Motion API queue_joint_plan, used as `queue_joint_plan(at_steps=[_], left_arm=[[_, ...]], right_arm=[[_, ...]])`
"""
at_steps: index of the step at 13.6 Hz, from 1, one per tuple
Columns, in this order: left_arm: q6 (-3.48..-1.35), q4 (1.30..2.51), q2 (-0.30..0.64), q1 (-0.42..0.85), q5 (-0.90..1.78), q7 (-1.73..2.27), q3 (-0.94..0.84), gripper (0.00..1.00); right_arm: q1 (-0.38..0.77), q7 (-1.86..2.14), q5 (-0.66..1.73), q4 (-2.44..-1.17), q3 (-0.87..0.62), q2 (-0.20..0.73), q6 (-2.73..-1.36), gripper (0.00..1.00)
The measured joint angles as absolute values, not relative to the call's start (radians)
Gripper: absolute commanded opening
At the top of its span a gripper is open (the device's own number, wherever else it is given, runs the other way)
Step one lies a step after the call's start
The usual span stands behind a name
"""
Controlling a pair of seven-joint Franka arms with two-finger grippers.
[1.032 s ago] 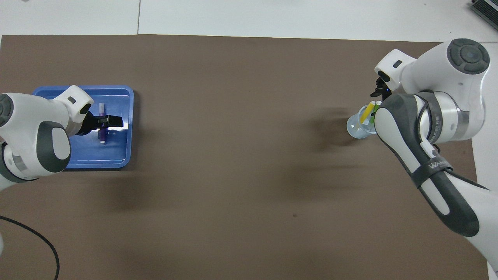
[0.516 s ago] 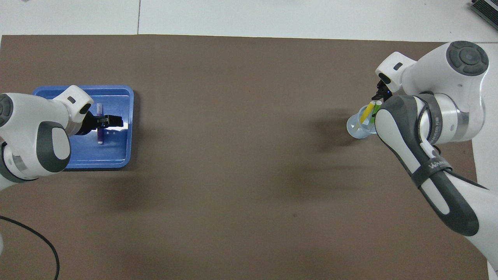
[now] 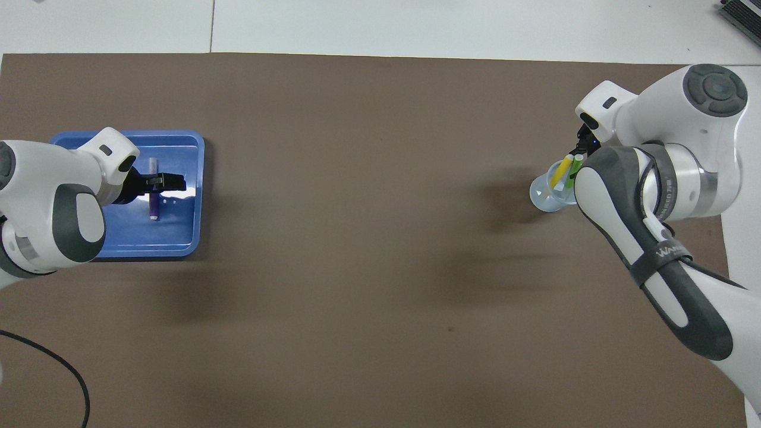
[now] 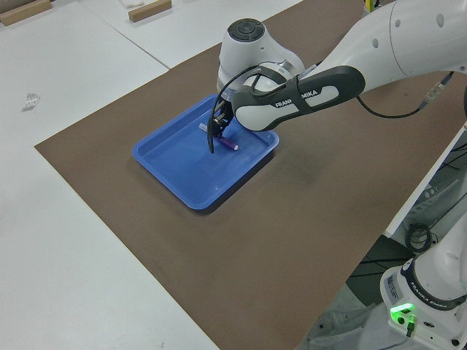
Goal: Right arm passes pens to left for tray arrangement
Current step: 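Lower the purple pen into the tray and open the left gripper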
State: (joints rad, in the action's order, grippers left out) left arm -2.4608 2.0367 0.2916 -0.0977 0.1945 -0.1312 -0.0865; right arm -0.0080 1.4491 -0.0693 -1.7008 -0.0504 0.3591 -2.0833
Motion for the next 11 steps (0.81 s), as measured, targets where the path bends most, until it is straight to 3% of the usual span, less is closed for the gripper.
queue_joint_plan(at_steps=[6, 11], left_arm=[[-2.473, 2.010, 0.290, -0.100, 0.195, -0.131, -0.084, 1.00], [-2.301, 1.878, 0.287, -0.099, 0.195, -0.044, -0.084, 1.00]], right_arm=[[-0.008, 1.449, -0.069, -1.702, -0.050, 0.357, -2.083, 0.21], [-0.007, 1.449, -0.069, -1.704, -0.052, 0.349, -2.073, 0.06]])
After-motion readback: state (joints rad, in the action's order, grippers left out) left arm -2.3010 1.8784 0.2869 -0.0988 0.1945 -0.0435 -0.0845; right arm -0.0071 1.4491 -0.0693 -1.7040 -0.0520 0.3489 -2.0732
